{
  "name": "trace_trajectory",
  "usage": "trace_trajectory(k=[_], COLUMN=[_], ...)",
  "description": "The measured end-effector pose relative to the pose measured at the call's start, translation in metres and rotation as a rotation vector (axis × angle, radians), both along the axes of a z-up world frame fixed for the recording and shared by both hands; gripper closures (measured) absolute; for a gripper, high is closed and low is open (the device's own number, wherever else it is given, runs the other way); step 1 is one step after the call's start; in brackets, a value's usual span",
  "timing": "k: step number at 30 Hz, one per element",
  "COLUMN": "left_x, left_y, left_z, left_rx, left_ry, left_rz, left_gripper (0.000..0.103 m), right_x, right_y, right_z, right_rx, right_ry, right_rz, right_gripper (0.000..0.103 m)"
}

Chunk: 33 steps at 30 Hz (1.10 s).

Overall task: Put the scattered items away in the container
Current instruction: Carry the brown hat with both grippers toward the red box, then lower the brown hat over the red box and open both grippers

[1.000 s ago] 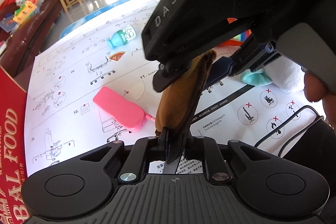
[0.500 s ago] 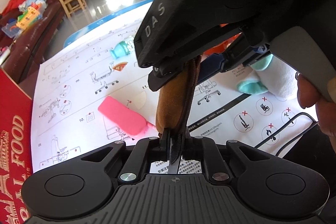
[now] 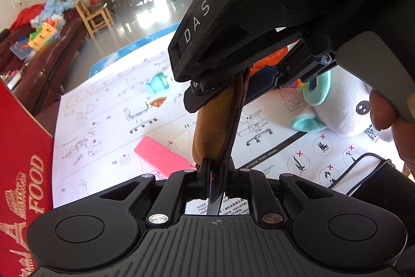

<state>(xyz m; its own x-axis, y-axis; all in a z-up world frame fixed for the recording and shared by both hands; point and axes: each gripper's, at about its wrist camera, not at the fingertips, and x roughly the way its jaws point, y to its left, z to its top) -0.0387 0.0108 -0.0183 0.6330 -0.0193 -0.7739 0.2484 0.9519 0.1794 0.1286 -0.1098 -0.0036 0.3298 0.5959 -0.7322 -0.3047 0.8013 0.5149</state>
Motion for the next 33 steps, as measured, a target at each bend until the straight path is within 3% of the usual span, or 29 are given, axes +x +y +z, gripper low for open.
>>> trace_trajectory(k=[7, 16, 25, 33], left_x=[-0.006, -0.021, -0.044, -0.073], left_y=[0.004, 0.029, 0.089, 0.159], left_z=[0.02, 0.068, 0.118, 0.135], left_rx=[0.002, -0.029, -0.058, -0.072], left_ry=[-0.065, -0.199, -0.34, -0.391], left_rz=[0.037, 0.15, 0.357, 0.563], left_gripper=[0.097, 0.096, 0.094, 0.093], right_x=[-0.008, -0.022, -0.047, -0.076], right_y=[0.006, 0.042, 0.121, 0.217], right_z=[0.024, 0.085, 0.147, 0.17], right_rx=[0.012, 0.043, 0.084, 0.1], right_ry=[-0.068, -0.229, -0.369, -0.407], right_rz=[0.037, 0.154, 0.352, 0.544], right_gripper=[0.057, 0.057, 0.057, 0.057])
